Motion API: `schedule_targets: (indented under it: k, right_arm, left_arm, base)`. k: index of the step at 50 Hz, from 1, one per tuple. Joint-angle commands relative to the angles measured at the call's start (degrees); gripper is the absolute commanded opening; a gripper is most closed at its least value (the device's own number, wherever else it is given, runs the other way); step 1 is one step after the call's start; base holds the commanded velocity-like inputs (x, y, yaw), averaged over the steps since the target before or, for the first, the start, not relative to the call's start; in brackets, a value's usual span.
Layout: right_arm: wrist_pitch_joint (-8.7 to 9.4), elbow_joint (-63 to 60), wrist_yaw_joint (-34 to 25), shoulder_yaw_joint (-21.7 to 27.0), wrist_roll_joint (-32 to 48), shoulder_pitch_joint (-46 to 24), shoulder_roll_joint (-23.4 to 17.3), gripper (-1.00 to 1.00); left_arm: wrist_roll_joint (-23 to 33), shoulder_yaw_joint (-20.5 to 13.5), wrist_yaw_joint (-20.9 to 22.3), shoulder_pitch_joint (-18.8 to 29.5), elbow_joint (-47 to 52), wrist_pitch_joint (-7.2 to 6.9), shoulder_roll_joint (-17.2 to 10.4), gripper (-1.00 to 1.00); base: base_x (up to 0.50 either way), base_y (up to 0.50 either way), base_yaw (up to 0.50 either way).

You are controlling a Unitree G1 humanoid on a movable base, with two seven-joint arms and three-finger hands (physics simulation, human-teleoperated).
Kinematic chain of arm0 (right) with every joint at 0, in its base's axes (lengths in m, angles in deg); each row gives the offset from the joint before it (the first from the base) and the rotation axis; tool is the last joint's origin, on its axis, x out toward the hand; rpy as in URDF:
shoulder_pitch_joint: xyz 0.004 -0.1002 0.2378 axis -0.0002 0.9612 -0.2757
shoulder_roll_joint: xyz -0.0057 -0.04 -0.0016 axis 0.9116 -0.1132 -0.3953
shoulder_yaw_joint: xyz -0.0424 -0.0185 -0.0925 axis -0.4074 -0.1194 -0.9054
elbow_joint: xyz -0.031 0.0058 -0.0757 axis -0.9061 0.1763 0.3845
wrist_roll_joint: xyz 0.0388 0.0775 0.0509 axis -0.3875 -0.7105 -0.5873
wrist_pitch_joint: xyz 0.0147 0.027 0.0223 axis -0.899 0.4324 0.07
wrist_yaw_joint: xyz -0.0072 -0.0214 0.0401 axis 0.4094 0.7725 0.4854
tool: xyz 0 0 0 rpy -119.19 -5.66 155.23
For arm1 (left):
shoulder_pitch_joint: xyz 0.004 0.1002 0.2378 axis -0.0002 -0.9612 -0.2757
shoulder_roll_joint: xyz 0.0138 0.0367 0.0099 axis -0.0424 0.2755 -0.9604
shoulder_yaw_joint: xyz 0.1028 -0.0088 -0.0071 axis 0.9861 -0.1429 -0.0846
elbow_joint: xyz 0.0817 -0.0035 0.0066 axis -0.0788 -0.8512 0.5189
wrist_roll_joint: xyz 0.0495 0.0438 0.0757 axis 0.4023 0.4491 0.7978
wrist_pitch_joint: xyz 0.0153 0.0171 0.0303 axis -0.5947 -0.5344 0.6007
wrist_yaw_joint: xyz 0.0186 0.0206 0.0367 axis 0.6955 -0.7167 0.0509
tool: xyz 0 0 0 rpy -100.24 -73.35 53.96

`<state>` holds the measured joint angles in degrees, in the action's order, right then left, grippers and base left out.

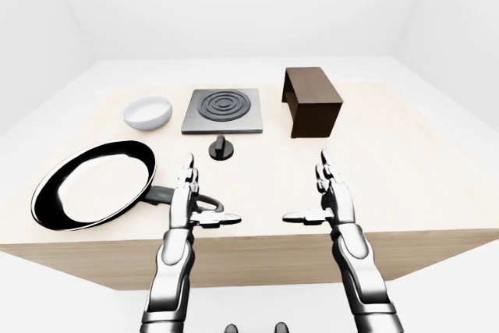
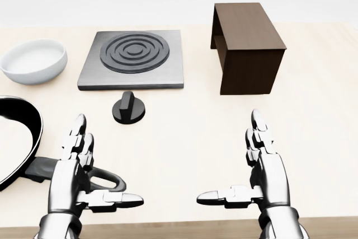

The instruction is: Turn on the stove.

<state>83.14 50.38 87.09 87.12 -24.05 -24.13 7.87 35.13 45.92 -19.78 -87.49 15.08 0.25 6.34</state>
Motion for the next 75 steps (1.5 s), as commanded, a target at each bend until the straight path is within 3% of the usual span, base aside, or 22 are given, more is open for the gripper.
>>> schedule_targets:
  k: [1,11,22,24,26,33,34,37,47,75]
  right_arm:
    - [0.03,-0.81,-1.82,1.24,-1.21,0.47,-0.58,1.0]
    - [0.69,-2.22,-1.93,1.29,-1.34,0.98,-0.6,1.0]
    - [2.03,-4.72,-2.1,2.22,-1.95,1.35,-0.91,1.0]
    - [4.39,-10.03,-1.68,4.49,-3.33,2.16,-1.57,1.0]
    - [4.87,-11.5,-1.71,5.34,-3.79,2.41,-1.71,1.0]
    - [4.9,-13.89,-1.71,7.15,-4.85,2.6,-1.93,1.0]
    - [4.9,-16.65,-1.3,9.94,-6.57,2.59,-2.77,1.0]
    - [4.9,-18.86,-1.13,12.08,-7.74,2.6,-3.15,1.0]
    - [4.9,-23.83,-0.57,17.01,-10.38,2.87,-3.99,1.0]
    - [4.9,-25.24,-0.62,17.49,-9.07,2.46,-4.12,1.0]
  left_arm:
    - [-0.91,-1.54,1.17,0.04,0.1,-0.2,-0.69,1.0]
    - [-0.97,-1.51,1.14,-0.23,0.83,-0.55,-0.68,1.0]
    - [-0.97,-1.63,1.08,0.02,-0.08,0.08,-0.72,1.0]
    - [-1.24,-1.86,1.06,0.09,0.18,-0.15,-0.79,1.0]
    - [-1.25,-1.85,1.06,0.11,0.05,-0.07,-0.79,1.0]
    - [-1.23,-1.79,1.06,0.02,0.34,-0.22,-0.78,1.0]
    - [-1.2,-1.79,1.01,-0.01,0.44,-0.27,-0.78,1.0]
    - [-1.2,-1.78,1.03,-0.08,0.64,-0.39,-0.78,1.0]
    - [-1.25,-1.87,1.11,0.05,0.35,-0.22,-0.82,1.0]
    - [-1.24,-1.81,0.81,0.26,-0.04,-0.09,-0.75,1.0]
  base:
    - [0.0,0.0,0.0]
    - [0.0,0.0,0.0]
    - [0.0,0.0,0.0]
    - [0.0,0.0,0.0]
    - [0.0,0.0,0.0]
    - [0.0,0.0,0.0]
    - [0.0,0.0,0.0]
    - [0.0,0.0,0.0]
    - [0.0,0.0,0.0]
    - [0.09,0.0,0.0]
